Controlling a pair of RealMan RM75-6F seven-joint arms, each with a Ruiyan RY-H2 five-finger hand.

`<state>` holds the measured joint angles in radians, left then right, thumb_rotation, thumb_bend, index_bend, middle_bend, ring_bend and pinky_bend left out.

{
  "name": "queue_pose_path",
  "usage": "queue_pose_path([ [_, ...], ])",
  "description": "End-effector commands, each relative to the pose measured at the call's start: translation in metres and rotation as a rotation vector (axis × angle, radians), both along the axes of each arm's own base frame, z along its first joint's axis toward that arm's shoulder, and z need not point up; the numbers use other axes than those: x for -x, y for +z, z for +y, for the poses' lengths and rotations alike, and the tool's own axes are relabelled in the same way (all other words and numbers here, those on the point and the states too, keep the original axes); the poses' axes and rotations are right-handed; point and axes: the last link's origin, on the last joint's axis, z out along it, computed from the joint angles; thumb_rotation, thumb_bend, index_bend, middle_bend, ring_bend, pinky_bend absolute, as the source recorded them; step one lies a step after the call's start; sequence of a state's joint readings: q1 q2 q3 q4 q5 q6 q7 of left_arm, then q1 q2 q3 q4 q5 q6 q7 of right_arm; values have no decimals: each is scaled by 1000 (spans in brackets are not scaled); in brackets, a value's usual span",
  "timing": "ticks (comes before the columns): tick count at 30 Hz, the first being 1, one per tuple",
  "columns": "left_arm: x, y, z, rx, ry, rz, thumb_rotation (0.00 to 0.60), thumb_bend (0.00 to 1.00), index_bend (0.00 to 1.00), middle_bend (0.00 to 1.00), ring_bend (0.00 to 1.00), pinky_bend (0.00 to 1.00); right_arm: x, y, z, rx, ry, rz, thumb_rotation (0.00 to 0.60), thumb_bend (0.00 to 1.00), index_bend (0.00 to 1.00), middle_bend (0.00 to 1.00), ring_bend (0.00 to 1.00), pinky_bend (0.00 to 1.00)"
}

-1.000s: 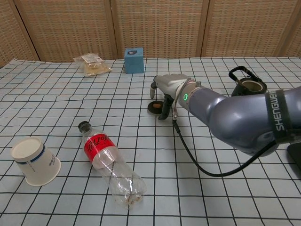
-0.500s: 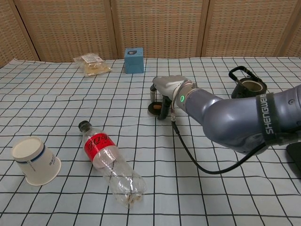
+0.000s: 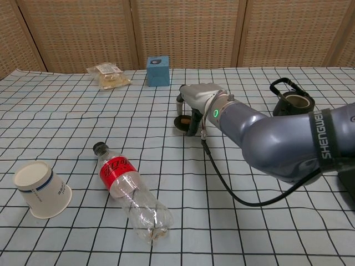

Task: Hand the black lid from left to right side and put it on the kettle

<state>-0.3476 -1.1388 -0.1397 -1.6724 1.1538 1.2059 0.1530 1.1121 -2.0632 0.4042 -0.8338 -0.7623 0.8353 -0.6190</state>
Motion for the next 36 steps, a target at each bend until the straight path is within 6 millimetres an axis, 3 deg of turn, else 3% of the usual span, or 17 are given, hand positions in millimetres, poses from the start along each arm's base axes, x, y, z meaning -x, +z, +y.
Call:
queue_pose_path([
  [1,-1,-1,-1,2,-7,1,600,75,3,0,0,0,2,17,0,50,6,-3,600,483,461,83,0,0],
  [8,-3,-1,-4,-2,-17,4,600,75,3,0,0,0,5,52,9,108,18,0,600,484,461,83,0,0],
  [14,-7,0,-8,-2,-35,1,600,74,3,0,0,0,20,84,9,174,9,17,600,483,461,82,0,0],
  [19,-9,-1,-11,1,-50,7,600,75,3,0,0,0,43,114,6,227,-35,22,600,484,461,82,0,0],
  [21,-12,-3,-13,8,-59,11,600,75,3,0,0,0,65,133,1,266,-94,16,600,484,461,82,0,0],
  [24,-14,-3,-14,4,-66,16,600,74,3,0,0,0,86,146,-3,275,-130,17,600,484,462,82,0,0],
  [30,-16,-4,-17,-3,-72,22,600,75,3,0,0,0,118,152,-8,283,-199,18,600,484,464,83,0,0],
  [36,-16,-6,-18,3,-73,28,600,74,3,0,0,0,137,146,-10,269,-236,23,600,484,464,83,0,0],
])
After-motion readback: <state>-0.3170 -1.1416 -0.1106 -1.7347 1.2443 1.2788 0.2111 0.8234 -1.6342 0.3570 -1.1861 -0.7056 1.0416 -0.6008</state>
